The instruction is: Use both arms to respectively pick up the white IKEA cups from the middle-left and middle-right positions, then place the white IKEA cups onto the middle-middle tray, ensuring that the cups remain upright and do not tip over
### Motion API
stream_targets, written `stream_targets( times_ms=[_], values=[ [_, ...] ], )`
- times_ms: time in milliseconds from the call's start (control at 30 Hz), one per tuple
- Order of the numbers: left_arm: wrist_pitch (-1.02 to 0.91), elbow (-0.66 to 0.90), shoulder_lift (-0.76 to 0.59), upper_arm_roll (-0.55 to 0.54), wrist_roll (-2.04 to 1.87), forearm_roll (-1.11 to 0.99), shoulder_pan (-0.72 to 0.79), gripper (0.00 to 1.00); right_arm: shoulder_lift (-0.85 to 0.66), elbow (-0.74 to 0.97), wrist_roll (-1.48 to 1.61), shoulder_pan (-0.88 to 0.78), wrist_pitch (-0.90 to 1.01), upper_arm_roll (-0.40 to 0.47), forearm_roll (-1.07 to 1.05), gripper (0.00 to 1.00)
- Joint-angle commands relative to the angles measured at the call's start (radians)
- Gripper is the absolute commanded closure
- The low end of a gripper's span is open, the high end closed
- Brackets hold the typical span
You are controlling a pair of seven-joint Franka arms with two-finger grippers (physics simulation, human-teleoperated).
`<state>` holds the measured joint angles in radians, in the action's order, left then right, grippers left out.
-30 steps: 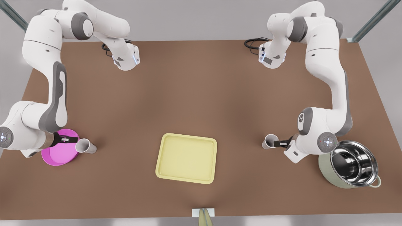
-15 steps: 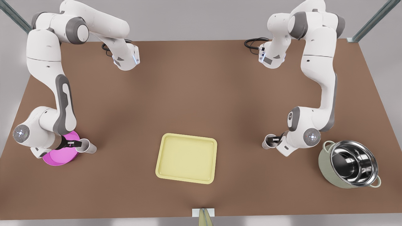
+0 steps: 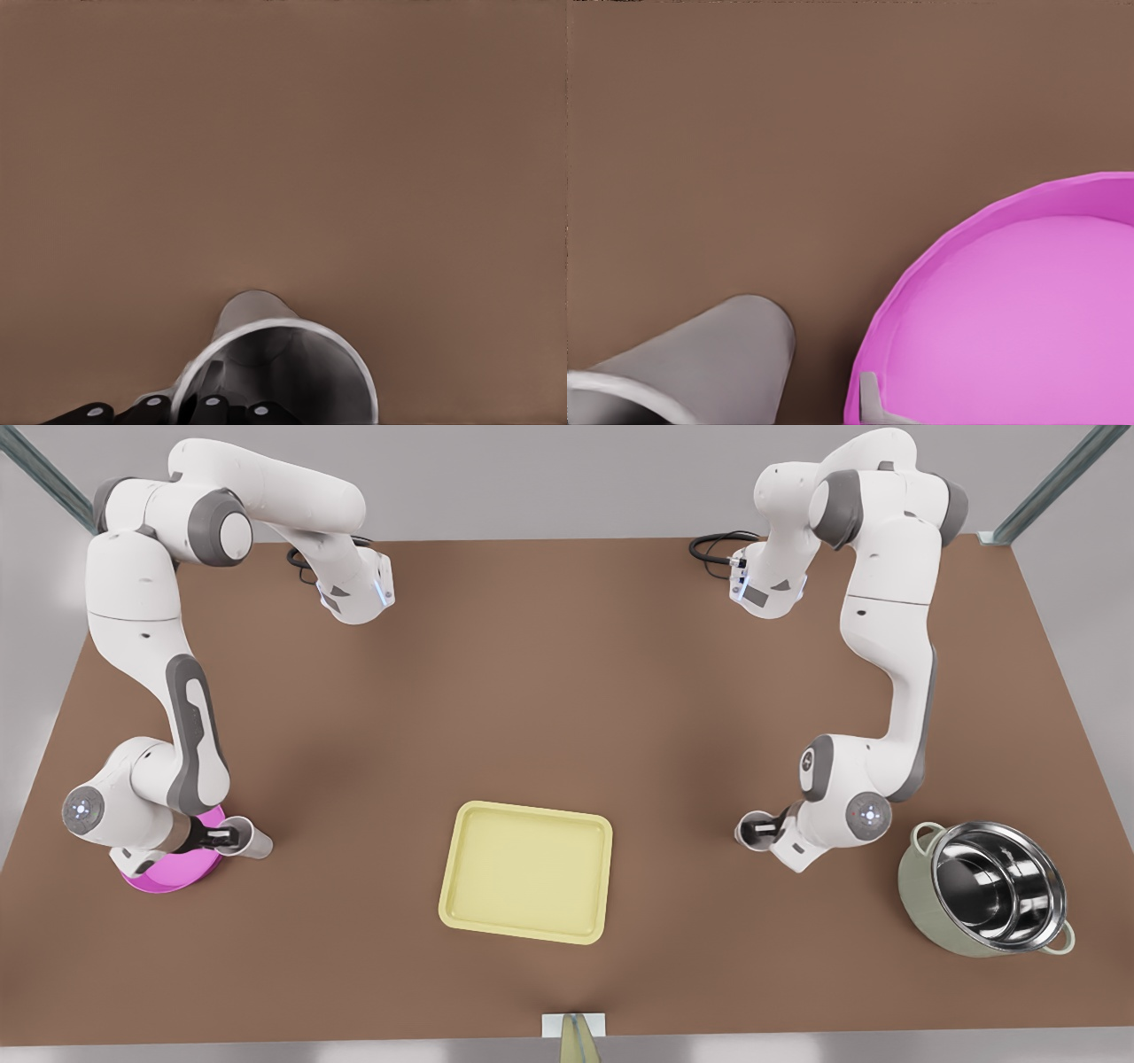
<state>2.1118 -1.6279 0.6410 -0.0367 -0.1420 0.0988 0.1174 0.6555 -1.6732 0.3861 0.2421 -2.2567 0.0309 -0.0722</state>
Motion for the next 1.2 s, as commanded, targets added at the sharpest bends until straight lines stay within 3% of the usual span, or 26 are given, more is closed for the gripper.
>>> stream_targets(
  times_ms=[0, 33, 100, 200, 300, 400, 533, 867, 900, 967, 1000, 1033, 1067, 1167],
  values=[
    [-0.11, 0.092, 0.028, -0.002, -0.034, 0.012, 0.01, 0.79, -0.002, 0.001, 0.088, -0.001, -0.011, 0.0, 0.006, 0.71],
    [-0.282, 0.261, 0.078, -0.017, -0.152, 0.002, 0.037, 0.79, -0.002, 0.004, 0.088, -0.001, -0.011, 0.0, 0.006, 0.74],
    [-0.335, 0.398, 0.077, -0.114, -0.396, 0.004, 0.05, 0.79, -0.008, 0.007, 0.088, -0.004, -0.001, -0.002, 0.008, 0.79],
    [-0.179, 0.445, 0.101, -0.155, -0.452, 0.001, 0.175, 0.79, -0.031, 0.012, 0.097, -0.004, 0.039, -0.029, -0.001, 0.79],
    [-0.136, 0.686, 0.273, -0.158, -0.519, -0.001, 0.295, 0.79, -0.077, 0.013, 0.091, -0.009, 0.105, -0.121, -0.072, 0.79],
    [-0.026, 0.729, 0.33, -0.132, -0.573, -0.002, 0.344, 0.79, -0.071, 0.018, 0.047, -0.042, 0.114, -0.215, -0.14, 0.79],
    [0.026, 0.737, 0.385, -0.109, -0.582, -0.002, 0.366, 0.79, -0.071, 0.07, -0.372, -0.27, 0.114, -0.215, -0.133, 0.79],
    [0.028, 0.723, 0.428, -0.103, -0.59, -0.037, 0.37, 0.77, 0.056, 0.213, -0.822, -0.534, -0.001, -0.203, -0.071, 0.79],
    [0.028, 0.723, 0.43, -0.103, -0.59, -0.037, 0.37, 0.65, 0.076, 0.213, -0.843, -0.546, -0.029, -0.203, -0.067, 0.79],
    [0.03, 0.723, 0.436, -0.103, -0.59, -0.037, 0.37, 0.54, 0.104, 0.216, -0.845, -0.558, -0.066, -0.203, -0.067, 0.79],
    [0.03, 0.723, 0.436, -0.103, -0.59, -0.037, 0.37, 0.54, 0.118, 0.219, -0.845, -0.558, -0.07, -0.201, -0.067, 0.79],
    [0.03, 0.723, 0.436, -0.103, -0.588, -0.037, 0.369, 0.39, 0.133, 0.227, -0.845, -0.56, -0.084, -0.2, -0.067, 0.79],
    [0.03, 0.723, 0.436, -0.103, -0.588, -0.037, 0.369, 0.0, 0.138, 0.228, -0.845, -0.56, -0.09, -0.2, -0.064, 0.79],
    [0.03, 0.723, 0.434, -0.103, -0.588, -0.037, 0.369, 0.0, 0.153, 0.23, -0.845, -0.56, -0.107, -0.2, -0.054, 0.79]
  ],
)
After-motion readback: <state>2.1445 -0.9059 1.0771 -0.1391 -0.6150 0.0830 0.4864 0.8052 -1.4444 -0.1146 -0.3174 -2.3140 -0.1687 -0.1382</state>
